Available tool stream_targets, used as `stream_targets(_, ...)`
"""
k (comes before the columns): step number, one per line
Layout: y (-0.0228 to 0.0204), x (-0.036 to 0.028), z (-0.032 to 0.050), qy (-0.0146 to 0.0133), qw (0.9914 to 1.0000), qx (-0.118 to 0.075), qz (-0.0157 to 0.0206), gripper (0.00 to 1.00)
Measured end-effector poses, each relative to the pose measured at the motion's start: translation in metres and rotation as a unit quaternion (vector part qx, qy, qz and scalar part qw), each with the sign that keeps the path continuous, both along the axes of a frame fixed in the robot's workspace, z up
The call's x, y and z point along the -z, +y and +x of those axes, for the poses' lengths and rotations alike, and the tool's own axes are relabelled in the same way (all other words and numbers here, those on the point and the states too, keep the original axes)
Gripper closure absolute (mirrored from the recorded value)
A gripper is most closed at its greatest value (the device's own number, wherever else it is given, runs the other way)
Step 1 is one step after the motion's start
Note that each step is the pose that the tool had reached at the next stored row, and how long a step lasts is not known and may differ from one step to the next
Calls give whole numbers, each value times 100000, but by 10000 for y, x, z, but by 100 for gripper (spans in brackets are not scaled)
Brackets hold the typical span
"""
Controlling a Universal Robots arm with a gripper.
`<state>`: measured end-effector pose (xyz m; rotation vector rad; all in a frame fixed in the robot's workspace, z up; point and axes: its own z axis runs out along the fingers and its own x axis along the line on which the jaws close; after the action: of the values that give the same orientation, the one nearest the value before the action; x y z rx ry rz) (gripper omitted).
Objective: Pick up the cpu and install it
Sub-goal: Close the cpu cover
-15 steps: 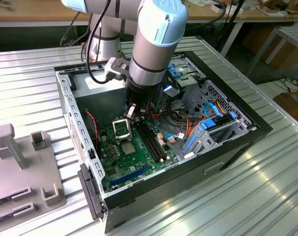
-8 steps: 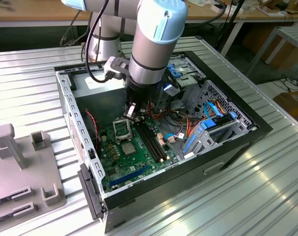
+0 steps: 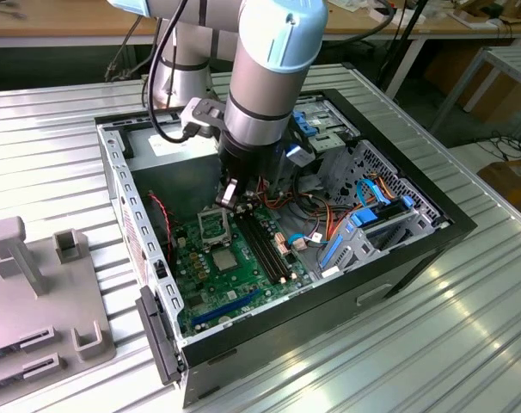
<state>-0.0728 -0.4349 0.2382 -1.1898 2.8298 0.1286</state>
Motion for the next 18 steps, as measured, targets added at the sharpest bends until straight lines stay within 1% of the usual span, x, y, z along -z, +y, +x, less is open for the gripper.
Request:
stream_targets(7,0,-43,-11,2,99999,-143,-403,89)
stream_targets(18,0,-89,-19,0,99997,-362,-608,89)
